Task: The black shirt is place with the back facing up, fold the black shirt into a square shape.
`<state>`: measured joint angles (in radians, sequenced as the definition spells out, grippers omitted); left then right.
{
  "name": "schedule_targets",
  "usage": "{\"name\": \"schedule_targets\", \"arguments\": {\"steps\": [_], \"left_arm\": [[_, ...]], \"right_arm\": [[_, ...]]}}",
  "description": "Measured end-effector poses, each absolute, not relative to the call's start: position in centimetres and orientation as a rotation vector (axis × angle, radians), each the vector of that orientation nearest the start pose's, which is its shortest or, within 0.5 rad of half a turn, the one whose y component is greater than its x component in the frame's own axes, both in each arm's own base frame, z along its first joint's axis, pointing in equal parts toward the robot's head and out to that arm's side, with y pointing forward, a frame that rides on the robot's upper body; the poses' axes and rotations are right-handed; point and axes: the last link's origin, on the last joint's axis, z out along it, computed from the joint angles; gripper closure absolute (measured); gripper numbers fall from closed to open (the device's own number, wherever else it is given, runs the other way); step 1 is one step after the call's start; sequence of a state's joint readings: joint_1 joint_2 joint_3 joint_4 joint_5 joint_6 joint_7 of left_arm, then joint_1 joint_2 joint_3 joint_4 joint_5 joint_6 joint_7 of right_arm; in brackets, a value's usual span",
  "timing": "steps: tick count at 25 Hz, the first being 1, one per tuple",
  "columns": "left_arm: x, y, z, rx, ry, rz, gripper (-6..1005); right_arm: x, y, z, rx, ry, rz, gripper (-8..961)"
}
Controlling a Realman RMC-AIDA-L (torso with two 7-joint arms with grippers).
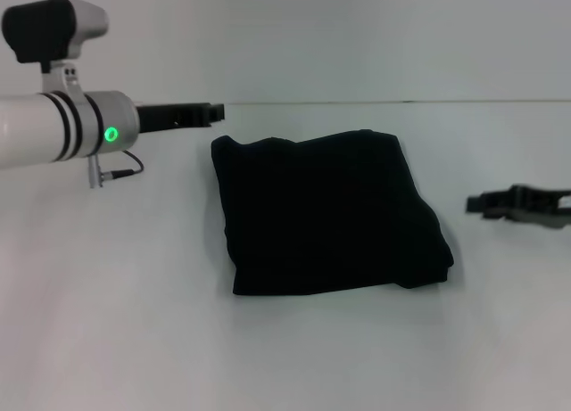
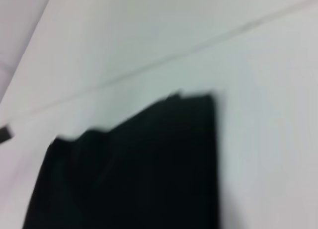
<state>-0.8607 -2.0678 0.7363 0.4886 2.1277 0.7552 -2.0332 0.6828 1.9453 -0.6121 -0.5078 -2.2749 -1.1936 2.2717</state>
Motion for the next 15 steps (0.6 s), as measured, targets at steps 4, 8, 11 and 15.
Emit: {"name": "schedule_targets", "arguments": {"steps": [4, 8, 11, 15], "left_arm": [[-23.1, 46.8, 0.2, -2.062, -1.205, -0.502, 676], [-23.4, 46.3, 1.0, -2.069, -1.219, -0.538, 537], [-23.3, 45.2, 1.9, -2.125, -1.223, -0.591, 487], [-22.9, 42.9, 2.9, -2.244, -1.207, -0.687, 457]], "right_arm": [[30.9, 40.3, 5.3, -2.057, 1.648, 0.465, 576], [30.2, 41.0, 5.7, -2.076, 1.607, 0.470, 442], [29.5, 41.4, 5.7, -2.108, 1.580, 0.466, 351], [29.0, 41.7, 5.7, -2.127, 1.548, 0.472, 280]]}}
